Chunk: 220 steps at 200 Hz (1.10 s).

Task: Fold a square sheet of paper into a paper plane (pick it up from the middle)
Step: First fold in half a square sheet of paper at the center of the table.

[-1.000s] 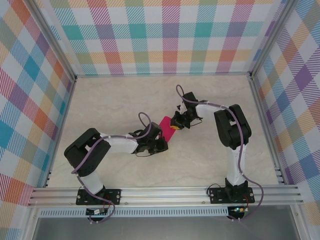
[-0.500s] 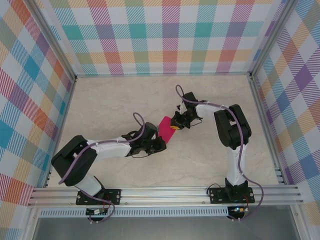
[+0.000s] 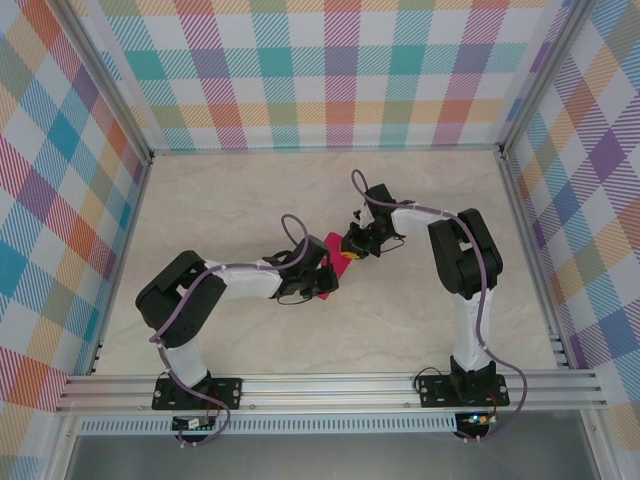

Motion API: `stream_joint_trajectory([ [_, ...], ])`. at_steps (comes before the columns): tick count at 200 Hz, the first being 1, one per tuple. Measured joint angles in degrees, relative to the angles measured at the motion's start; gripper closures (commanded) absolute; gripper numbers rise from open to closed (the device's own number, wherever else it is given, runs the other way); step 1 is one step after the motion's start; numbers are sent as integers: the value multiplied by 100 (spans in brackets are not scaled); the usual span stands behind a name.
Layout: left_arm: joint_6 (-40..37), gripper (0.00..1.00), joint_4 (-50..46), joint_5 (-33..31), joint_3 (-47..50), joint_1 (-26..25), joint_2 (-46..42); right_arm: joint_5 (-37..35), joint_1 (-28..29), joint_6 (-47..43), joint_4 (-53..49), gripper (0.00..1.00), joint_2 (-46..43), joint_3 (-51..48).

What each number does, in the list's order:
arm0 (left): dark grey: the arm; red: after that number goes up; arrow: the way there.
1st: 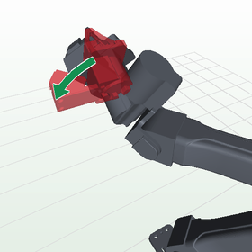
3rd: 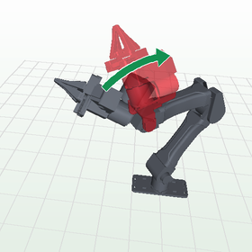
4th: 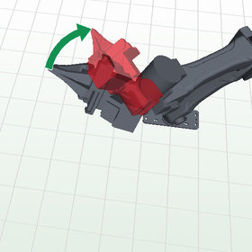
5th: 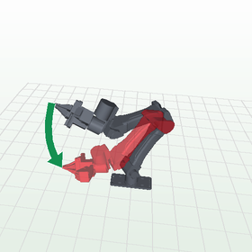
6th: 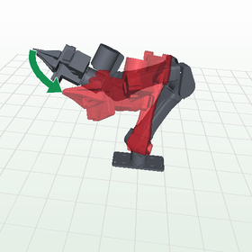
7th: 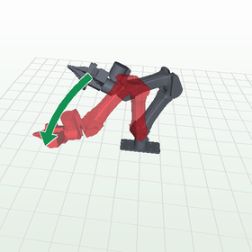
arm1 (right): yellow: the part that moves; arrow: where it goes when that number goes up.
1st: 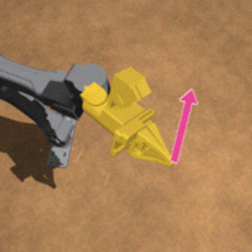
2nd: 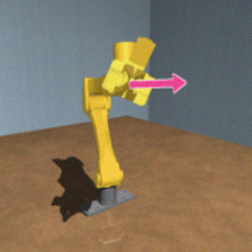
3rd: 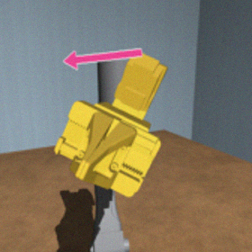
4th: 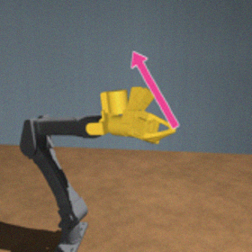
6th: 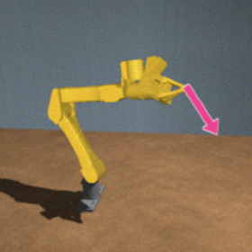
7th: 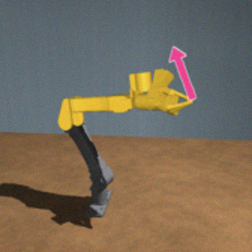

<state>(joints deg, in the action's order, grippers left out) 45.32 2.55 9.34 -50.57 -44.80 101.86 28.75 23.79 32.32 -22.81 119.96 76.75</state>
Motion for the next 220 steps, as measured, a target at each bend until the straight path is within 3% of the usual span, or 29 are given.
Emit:
stream_joint_trajectory([
  [113,216,91,1091,328,1034,4,-415,4,0,0,-15,89,20,11],
  [177,-153,92,619,553,907,-17,-481,0,0,-2,-50,89,24,33],
  [220,-396,90,-310,798,901,-81,-868,-90,22,-26,-212,88,28,149],
])
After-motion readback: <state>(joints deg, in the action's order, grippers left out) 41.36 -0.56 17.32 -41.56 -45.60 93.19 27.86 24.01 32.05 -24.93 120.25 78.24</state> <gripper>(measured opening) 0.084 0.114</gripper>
